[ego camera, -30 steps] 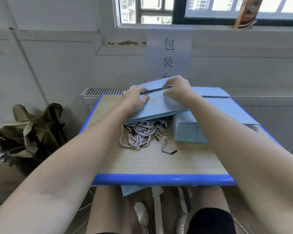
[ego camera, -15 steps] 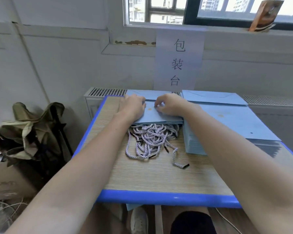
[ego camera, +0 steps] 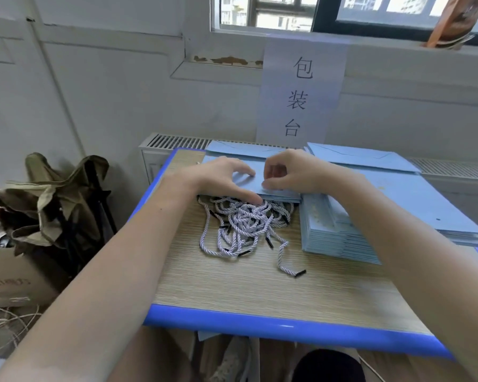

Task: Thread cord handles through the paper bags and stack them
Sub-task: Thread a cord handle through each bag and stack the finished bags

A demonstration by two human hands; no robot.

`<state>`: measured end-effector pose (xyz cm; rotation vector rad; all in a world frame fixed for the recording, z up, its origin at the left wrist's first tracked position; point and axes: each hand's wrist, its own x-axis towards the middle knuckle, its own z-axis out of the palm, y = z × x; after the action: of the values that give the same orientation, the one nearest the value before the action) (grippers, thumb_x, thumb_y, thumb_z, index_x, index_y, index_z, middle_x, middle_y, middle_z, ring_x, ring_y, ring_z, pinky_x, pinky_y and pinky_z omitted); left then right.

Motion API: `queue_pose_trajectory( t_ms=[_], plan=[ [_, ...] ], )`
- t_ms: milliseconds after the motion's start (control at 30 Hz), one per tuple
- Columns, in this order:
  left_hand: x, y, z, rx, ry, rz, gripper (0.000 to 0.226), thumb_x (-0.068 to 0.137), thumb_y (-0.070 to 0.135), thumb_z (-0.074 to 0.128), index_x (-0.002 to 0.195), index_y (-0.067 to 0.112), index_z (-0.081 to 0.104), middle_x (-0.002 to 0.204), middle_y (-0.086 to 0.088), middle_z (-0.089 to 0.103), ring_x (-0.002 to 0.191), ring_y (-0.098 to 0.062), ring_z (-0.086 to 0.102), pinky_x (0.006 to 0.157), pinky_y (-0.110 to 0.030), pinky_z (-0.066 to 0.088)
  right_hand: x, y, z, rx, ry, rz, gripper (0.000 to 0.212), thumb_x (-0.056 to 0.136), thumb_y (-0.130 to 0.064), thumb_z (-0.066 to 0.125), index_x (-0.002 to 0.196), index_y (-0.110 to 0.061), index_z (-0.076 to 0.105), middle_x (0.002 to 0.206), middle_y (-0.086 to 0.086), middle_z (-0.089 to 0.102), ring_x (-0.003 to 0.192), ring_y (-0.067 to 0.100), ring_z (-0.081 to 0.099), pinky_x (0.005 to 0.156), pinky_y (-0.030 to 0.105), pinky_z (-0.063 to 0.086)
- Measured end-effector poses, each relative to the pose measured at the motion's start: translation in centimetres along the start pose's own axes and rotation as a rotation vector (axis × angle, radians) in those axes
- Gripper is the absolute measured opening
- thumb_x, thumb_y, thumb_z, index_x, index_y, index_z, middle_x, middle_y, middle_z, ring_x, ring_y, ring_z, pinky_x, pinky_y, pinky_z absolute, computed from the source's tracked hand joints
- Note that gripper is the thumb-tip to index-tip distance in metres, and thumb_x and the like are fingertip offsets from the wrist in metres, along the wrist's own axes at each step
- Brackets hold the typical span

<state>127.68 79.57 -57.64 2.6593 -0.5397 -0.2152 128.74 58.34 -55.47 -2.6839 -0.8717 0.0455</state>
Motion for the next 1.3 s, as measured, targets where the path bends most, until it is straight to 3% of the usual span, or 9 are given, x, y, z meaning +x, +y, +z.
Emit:
queue_pose_trajectory(
  t_ms=[133, 233, 400, 600, 733, 833, 1000, 1167, 1300],
  plan=[
    [0.0, -0.1, 0.4, -0.008, 0.049, -0.01, 0.088, 0.062, 0.078, 0.071, 0.138, 0.037, 0.053, 0.15, 0.022, 0.042, 0.14, -0.001, 0.033, 0.115, -0.033, 0.026, -1.9, 0.4, 0.4, -0.136, -0.005, -0.082, 0.029, 0.092, -0.03, 0.065, 0.068, -0.014, 0.061, 0.059, -0.002, 0.053, 0.057, 0.012, 0.045, 0.06, 0.03, 0.039],
    [0.1, -0.1, 0.6, -0.014, 0.068, -0.007, 0.087, 0.062, 0.078, 0.071, 0.137, 0.037, 0.054, 0.149, 0.023, 0.042, 0.139, -0.001, 0.033, 0.115, -0.035, 0.027, -3.1, 0.8, -0.3, -0.16, -0.005, -0.071, 0.033, 0.089, -0.033, 0.067, 0.061, -0.016, 0.067, 0.053, -0.002, 0.054, 0.052, 0.009, 0.045, 0.058, 0.026, 0.04],
    [0.6, -0.6, 0.9, 0.006, 0.084, -0.031, 0.093, 0.057, 0.09, 0.063, 0.136, 0.042, 0.053, 0.15, 0.022, 0.041, 0.141, -0.004, 0.033, 0.117, -0.041, 0.028, -4.9, 1.8, -1.3, -0.132, -0.036, -0.036, 0.018, 0.084, -0.034, 0.073, 0.071, -0.023, 0.078, 0.061, -0.009, 0.068, 0.06, -0.001, 0.056, 0.055, 0.008, 0.039],
    [0.3, 0.3, 0.9, 0.031, 0.113, -0.034, 0.077, 0.072, 0.075, 0.065, 0.138, 0.038, 0.053, 0.151, 0.019, 0.042, 0.142, -0.007, 0.032, 0.112, -0.044, 0.024, -6.4, 3.0, -1.4, -0.018, -0.021, -0.012, 0.007, 0.083, -0.026, 0.075, 0.079, -0.025, 0.08, 0.073, -0.013, 0.073, 0.07, -0.004, 0.062, 0.061, 0.005, 0.042],
    [0.1, 0.3, 1.0, 0.017, 0.117, -0.048, 0.077, 0.07, 0.078, 0.065, 0.136, 0.04, 0.054, 0.149, 0.019, 0.043, 0.141, -0.008, 0.034, 0.112, -0.042, 0.027, -6.4, 2.9, -1.7, -0.028, -0.061, -0.011, 0.006, 0.083, -0.023, 0.074, 0.08, -0.026, 0.08, 0.072, -0.017, 0.071, 0.068, -0.009, 0.059, 0.061, 0.003, 0.04],
    [0.2, 0.0, 0.9, 0.011, 0.123, -0.054, 0.078, 0.067, 0.081, 0.064, 0.134, 0.042, 0.055, 0.149, 0.02, 0.044, 0.14, -0.008, 0.035, 0.11, -0.04, 0.029, -6.3, 2.7, -2.0, -0.043, -0.094, 0.011, 0.007, 0.082, -0.025, 0.075, 0.077, -0.028, 0.078, 0.071, -0.018, 0.07, 0.068, -0.007, 0.059, 0.06, 0.007, 0.041],
    [0.4, -0.3, 0.8, 0.003, 0.133, -0.027, 0.081, 0.063, 0.089, 0.058, 0.128, 0.042, 0.06, 0.144, 0.019, 0.05, 0.137, -0.008, 0.04, 0.114, -0.044, 0.033, -4.7, 0.7, -2.6, 0.013, -0.044, -0.004, 0.002, 0.082, -0.025, 0.075, 0.08, -0.024, 0.077, 0.079, -0.009, 0.074, 0.078, 0.008, 0.067, 0.078, 0.031, 0.056],
    [0.2, -0.3, 0.5, 0.012, 0.161, -0.01, 0.057, 0.077, 0.08, 0.055, 0.117, 0.041, 0.067, 0.125, 0.018, 0.064, 0.118, -0.007, 0.054, 0.102, -0.043, 0.044, -2.5, -3.1, -1.8, -0.015, -0.009, -0.099, 0.009, 0.083, -0.025, 0.078, 0.091, -0.026, 0.074, 0.088, -0.016, 0.07, 0.079, -0.001, 0.06, 0.074, 0.018, 0.047],
    [0.4, -0.6, 0.4, 0.005, 0.239, 0.024, 0.021, 0.097, 0.04, 0.059, 0.112, 0.031, 0.071, 0.111, 0.012, 0.069, 0.109, -0.012, 0.059, 0.089, -0.032, 0.046, -1.6, -4.0, 1.5, -0.092, -0.001, -0.096, 0.014, 0.086, -0.022, 0.072, 0.099, -0.024, 0.076, 0.092, -0.009, 0.071, 0.077, 0.008, 0.057, 0.067, 0.021, 0.045]
  ],
)
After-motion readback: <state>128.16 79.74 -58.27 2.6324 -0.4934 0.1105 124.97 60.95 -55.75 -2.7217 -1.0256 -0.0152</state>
